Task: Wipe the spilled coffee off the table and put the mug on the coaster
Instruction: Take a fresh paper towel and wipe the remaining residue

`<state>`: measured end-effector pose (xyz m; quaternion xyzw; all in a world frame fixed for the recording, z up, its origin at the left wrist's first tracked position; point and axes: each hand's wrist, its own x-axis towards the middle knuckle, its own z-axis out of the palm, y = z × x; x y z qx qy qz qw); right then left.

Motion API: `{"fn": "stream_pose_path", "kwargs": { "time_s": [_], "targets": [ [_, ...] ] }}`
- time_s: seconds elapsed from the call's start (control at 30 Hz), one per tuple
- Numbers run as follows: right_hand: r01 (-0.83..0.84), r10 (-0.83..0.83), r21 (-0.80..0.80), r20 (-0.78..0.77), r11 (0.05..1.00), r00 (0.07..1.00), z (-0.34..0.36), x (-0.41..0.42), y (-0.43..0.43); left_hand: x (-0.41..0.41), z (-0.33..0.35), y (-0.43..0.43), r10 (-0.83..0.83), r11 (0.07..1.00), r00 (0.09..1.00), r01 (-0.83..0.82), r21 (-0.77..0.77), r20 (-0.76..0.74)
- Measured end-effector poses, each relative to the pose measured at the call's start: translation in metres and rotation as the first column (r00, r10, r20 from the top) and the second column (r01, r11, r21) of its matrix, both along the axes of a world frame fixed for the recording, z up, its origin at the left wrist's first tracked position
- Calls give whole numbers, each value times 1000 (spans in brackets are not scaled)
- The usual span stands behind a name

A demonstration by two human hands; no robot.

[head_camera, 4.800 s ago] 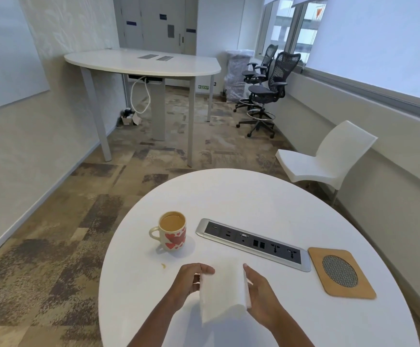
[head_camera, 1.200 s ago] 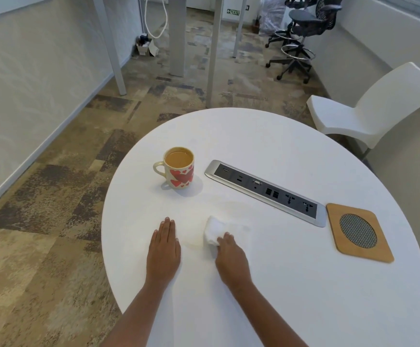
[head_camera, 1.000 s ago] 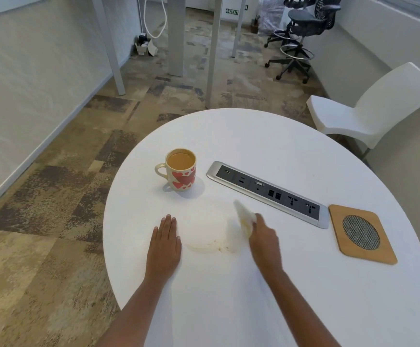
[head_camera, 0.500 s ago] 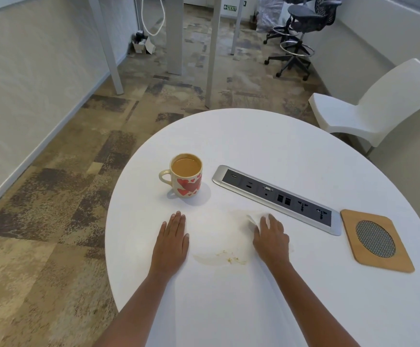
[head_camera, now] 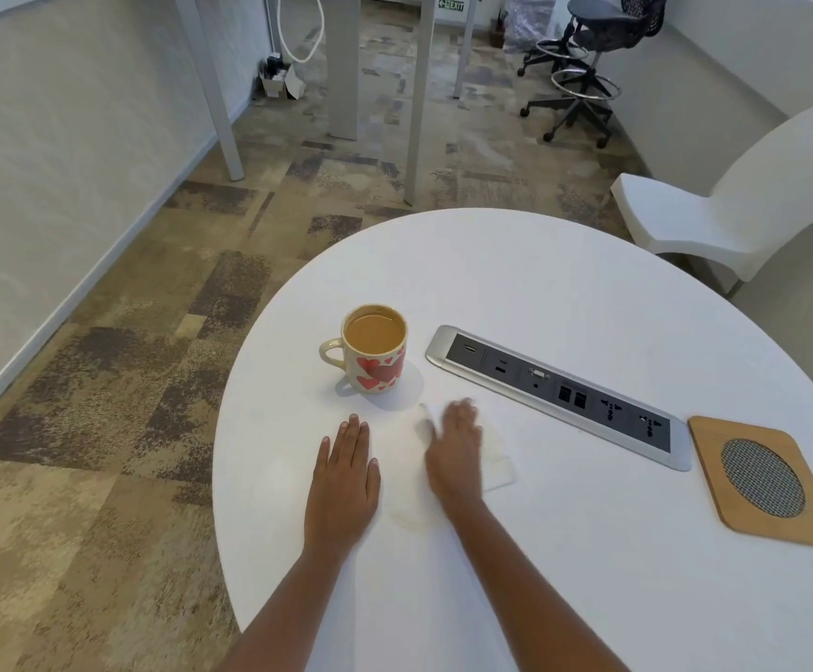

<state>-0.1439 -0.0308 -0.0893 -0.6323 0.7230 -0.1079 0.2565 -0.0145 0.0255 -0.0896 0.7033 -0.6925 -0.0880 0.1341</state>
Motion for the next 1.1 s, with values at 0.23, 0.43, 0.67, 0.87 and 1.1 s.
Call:
{"fn": "stream_pose_path", "kwargs": {
  "time_s": [0.23,0.43,0.67,0.87,1.1],
  "targets": [
    [-431,428,-59,-66,900,902,-12,21,16,5,-4,-2,32,999,999,-32,-19,7],
    [-720,718,33,-120,693,686,4,-50,-3,2,1,-1,-1,1000,1000,0,24,16],
    [-470,466,25,-194,882,863,11,-133,6,2,2,0,-4,999,1000,3,46,27],
    [142,-143,-80,-9,987,990,8,-119,29,2,3,2,14,998,1000,-15,59,21],
    [46,-43,-78,47,996,998,6,-26,2,1,3,1,39,998,997,-35,57,-69]
  ]
}}
